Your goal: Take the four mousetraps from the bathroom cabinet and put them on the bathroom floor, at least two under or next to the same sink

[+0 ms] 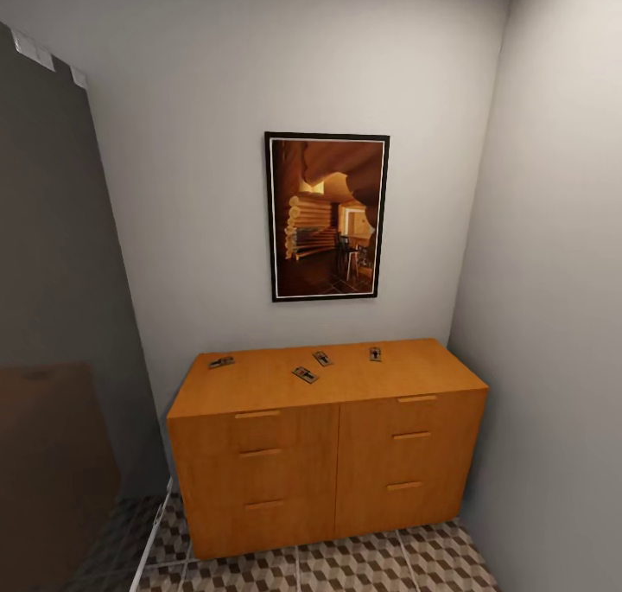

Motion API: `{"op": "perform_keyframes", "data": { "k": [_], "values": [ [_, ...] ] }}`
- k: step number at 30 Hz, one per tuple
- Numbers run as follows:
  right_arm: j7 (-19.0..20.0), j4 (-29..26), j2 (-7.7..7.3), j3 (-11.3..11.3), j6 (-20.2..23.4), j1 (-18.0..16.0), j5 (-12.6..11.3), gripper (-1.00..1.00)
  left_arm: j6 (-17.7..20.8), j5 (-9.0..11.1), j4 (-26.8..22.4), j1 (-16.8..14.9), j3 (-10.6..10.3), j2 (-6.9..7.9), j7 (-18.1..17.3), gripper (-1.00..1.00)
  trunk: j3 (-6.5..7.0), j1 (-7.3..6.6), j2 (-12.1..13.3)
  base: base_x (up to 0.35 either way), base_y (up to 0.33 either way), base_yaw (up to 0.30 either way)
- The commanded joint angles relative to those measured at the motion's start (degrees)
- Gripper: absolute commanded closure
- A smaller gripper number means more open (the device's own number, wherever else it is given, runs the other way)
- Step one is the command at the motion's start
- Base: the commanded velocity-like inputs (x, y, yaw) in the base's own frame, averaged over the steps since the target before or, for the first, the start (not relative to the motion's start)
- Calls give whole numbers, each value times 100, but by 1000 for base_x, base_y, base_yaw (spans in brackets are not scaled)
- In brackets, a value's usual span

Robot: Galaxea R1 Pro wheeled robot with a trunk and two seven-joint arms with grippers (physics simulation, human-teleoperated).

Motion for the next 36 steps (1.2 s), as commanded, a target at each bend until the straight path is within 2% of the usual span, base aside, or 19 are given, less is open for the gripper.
{"op": "perform_keyframes", "data": {
  "k": [1,8,11,16,22,23,24,25,26,33,34,36],
  "values": [
    [-29,5,-1,12,-20,-2,47,-100,1,-25,-11,5,45,-2,6,-100,0,2,-2,0,0,0],
    [19,-125,-4,12,-22,-2,40,-100,54,-27,-12,-9,45,12,-19,-100,0,2,-2,0,0,0],
    [137,-361,-2,12,-1,-2,38,-100,203,-27,-13,-24,45,15,-26,-100,0,2,-2,0,0,0],
    [372,-729,-1,10,40,-2,37,-100,750,-29,-134,-49,45,17,-24,-100,0,2,-2,0,0,0],
    [495,-1182,-5,5,419,-2,33,-100,1459,-39,-775,-61,43,18,8,-100,0,2,-2,0,0,0],
    [507,-1285,-6,4,533,-2,32,-100,1568,-40,-903,-62,43,18,28,-100,0,2,-2,0,0,0],
    [657,-1933,-3,3,1262,-2,-19,-100,2077,-40,-1549,-64,44,18,270,-100,0,2,-2,0,0,0],
    [827,-2235,-2,3,1623,-2,-84,-100,2259,-39,-1819,-64,45,18,437,-100,0,2,-2,0,0,0],
    [827,-2235,-2,3,1623,-2,-84,-100,2259,-39,-1819,-64,45,18,437,-100,0,2,-2,0,0,0],
    [1506,-3402,-16,-6,2934,-2,-318,-100,2673,-35,-2760,-65,49,18,1029,-100,0,2,-2,0,0,0],
    [1646,-3898,-26,-10,3369,-2,-364,-100,2751,-36,-3143,-65,49,18,1151,-100,0,2,-2,0,0,0],
    [1699,-4220,-29,-12,3596,-2,-381,-100,2810,-36,-3407,-65,51,18,1195,-100,0,2,-2,0,0,0]
  ]
}}
